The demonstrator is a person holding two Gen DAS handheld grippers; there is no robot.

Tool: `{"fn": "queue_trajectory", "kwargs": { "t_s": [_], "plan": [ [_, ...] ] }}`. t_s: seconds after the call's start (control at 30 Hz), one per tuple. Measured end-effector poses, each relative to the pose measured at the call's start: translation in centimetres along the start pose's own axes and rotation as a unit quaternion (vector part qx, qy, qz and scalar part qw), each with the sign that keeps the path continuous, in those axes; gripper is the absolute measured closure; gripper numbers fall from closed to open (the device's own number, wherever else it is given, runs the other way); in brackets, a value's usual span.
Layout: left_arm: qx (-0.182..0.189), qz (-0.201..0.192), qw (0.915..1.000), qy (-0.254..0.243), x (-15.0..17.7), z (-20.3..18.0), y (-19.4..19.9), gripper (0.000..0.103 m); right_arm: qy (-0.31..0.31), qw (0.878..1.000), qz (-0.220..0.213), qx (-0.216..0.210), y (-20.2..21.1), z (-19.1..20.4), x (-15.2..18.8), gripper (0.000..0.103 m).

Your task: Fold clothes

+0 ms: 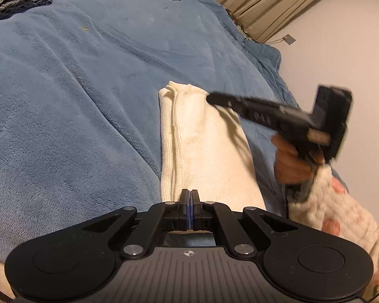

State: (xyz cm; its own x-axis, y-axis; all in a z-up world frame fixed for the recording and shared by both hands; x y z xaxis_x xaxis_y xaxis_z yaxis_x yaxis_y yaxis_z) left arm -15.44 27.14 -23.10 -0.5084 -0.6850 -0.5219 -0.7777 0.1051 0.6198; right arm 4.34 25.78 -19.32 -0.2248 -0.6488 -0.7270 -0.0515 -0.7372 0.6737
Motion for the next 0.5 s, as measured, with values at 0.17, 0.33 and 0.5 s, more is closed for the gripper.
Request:
{"fn": "queue_trajectory", "kwargs": {
  "t_s": [0.17,0.33,0.5],
  "plan": [
    [0.003,0.000,1.0000,-0.002,0.0,0.1,-0.1,0.101,0.025,0.999,0.009,-0.044,4.4,5.6,5.0,0.095],
    [0.003,0.004,1.0000,-0.002,0.2,0.4,-0.3,0.100,0.002,0.999,0.009,-0.045,8.3,8.3,9.4,0.094],
    [-0.004,-0.007,0.9997,-0.022,-0.5,-0.6,0.4,0.101,-0.020,0.999,-0.020,-0.027,12.3,8.0,10.4,0.095]
  ]
}}
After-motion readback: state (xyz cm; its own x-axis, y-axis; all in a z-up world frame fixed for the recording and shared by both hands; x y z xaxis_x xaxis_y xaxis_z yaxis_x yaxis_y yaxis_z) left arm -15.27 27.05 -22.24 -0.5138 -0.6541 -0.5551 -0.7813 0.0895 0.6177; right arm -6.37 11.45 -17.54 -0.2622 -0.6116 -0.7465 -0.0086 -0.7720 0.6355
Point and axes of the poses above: each gripper's, at about its wrist camera, not at the fingertips, and y roughly against the way its jaws point, z to its left, x to its underside, the point moved 10 cm from there along -y, roughly the way its jaws point, and after that the axes turned 6 degrees about -y, right-handed, at the moved point
